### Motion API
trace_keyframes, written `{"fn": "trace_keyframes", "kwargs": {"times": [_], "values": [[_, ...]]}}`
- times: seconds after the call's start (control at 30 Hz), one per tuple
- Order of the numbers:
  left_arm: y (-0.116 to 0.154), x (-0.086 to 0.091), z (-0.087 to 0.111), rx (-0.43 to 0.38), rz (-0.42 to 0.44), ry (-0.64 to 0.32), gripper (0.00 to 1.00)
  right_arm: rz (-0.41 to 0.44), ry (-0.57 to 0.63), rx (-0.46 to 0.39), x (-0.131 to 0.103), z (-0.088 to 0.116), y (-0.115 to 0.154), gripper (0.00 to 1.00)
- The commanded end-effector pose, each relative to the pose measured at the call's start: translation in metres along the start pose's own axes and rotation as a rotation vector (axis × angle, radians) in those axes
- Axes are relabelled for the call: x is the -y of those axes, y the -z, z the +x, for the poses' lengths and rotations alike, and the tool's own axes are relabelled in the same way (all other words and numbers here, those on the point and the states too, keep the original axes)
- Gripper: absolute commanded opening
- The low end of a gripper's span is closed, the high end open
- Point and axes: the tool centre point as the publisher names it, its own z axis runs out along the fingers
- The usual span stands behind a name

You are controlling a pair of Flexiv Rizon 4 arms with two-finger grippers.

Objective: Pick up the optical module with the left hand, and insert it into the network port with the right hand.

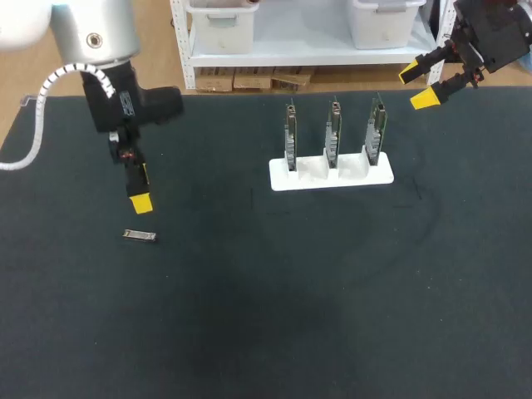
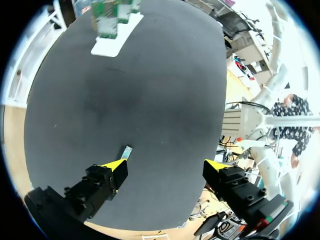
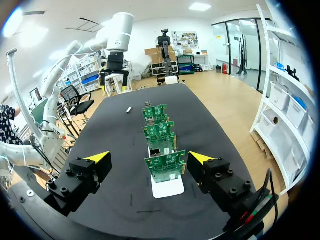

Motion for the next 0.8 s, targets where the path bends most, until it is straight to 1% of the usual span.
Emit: {"fn": "trace_keyframes", "kwargs": {"times": [0.03, 0.47, 0.5, 0.57, 0.6, 0.67, 0.7, 0.73, 0.8], "values": [[0.002, -0.004, -0.001, -0.006, 0.023, -0.002, 1.00, 0.004, 0.000, 0.000, -0.002, 0.000, 0.000, 1.00], [0.002, -0.004, -0.001, -0.006, 0.023, -0.002, 1.00, 0.004, 0.000, 0.000, -0.002, 0.000, 0.000, 1.00], [0.002, -0.006, -0.007, -0.039, -0.008, -0.040, 1.00, 0.004, 0.000, 0.000, -0.002, 0.000, 0.000, 1.00], [0.002, -0.010, -0.014, -0.109, -0.043, -0.052, 1.00, 0.004, 0.000, 0.000, -0.002, 0.000, 0.000, 1.00], [0.002, -0.011, -0.017, -0.142, -0.067, -0.080, 1.00, 0.004, 0.000, 0.000, -0.002, 0.000, 0.000, 1.00], [0.000, -0.011, -0.017, -0.194, -0.113, -0.120, 1.00, 0.004, 0.000, 0.000, -0.002, 0.000, 0.000, 1.00], [-0.002, -0.009, -0.016, -0.223, -0.135, -0.157, 1.00, 0.004, 0.000, 0.000, -0.002, 0.000, 0.000, 1.00], [-0.003, -0.009, -0.015, -0.237, -0.146, -0.184, 1.00, 0.004, 0.000, 0.000, -0.002, 0.000, 0.000, 1.00], [-0.006, -0.009, -0.011, -0.272, -0.155, -0.196, 1.00, 0.004, 0.000, 0.000, -0.002, 0.000, 0.000, 1.00]]}}
